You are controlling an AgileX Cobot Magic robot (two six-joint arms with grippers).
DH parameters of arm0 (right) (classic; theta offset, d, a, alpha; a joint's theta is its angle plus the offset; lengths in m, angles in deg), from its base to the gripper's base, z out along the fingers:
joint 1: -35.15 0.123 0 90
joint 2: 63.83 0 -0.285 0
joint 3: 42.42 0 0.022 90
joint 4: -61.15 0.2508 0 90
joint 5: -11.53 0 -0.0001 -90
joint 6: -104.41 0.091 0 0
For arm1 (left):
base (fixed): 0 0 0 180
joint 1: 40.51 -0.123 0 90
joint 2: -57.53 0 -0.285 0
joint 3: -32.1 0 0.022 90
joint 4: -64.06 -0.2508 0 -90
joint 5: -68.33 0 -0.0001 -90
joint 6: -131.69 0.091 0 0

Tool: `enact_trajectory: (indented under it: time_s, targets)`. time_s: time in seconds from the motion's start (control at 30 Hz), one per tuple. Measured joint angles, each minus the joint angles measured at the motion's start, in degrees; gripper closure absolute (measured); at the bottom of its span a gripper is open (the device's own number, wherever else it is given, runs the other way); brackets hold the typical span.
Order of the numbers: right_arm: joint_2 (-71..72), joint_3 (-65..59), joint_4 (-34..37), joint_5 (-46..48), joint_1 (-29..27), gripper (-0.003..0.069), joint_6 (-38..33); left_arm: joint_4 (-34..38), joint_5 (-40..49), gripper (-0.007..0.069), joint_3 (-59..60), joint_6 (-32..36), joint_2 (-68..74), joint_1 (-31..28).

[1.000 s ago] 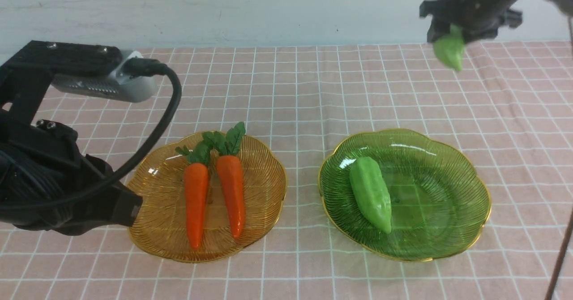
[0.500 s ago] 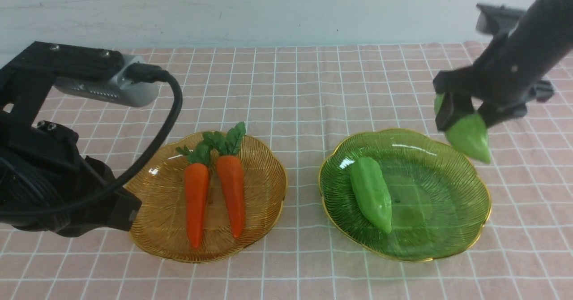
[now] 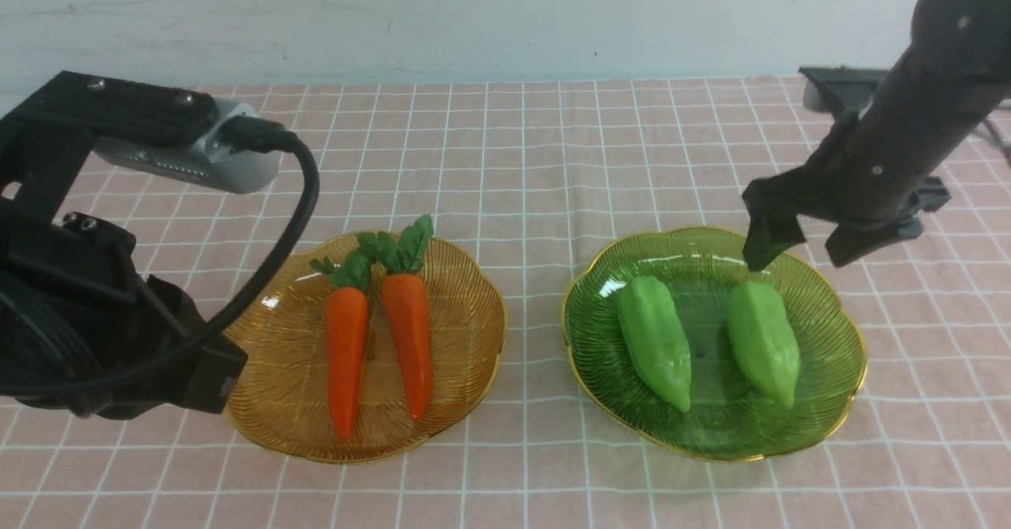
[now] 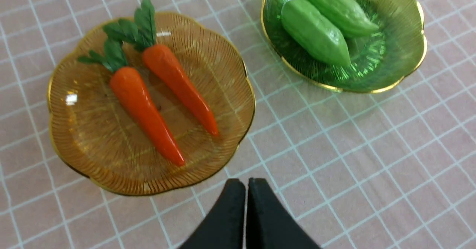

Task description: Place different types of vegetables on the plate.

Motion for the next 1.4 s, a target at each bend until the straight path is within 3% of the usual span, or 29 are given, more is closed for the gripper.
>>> enact_trajectory:
  time_s: [0.17, 0.33, 0.6, 1.1, 1.4]
  targets:
    - [27.62, -22.26, 0.0, -22.36, 0.0, 0.0671, 0.01, 0.0, -5.54, 0.0628, 6.5, 0.31, -5.56, 0.0]
    - [49.47, -42.14, -0.61, -35.21, 0.0, 0.0673, 0.21, 0.0, -10.32, 0.0628, 13.6, 0.64, -9.13, 0.0]
    - [55.44, -55.54, 0.26, -37.51, -0.05, 0.0673, 1.5, 0.21, -12.28, 0.0628, 17.08, 0.69, -10.07, 0.0]
    - [55.44, -56.38, 0.64, -38.0, -0.05, 0.0674, 1.5, -0.42, -21.96, 0.0628, 30.56, 0.92, -30.28, 0.0]
    - [55.44, -56.38, 0.64, -38.06, -0.05, 0.0674, 1.5, -0.6, -25.11, 0.0628, 34.11, 0.6, -35.08, 0.0]
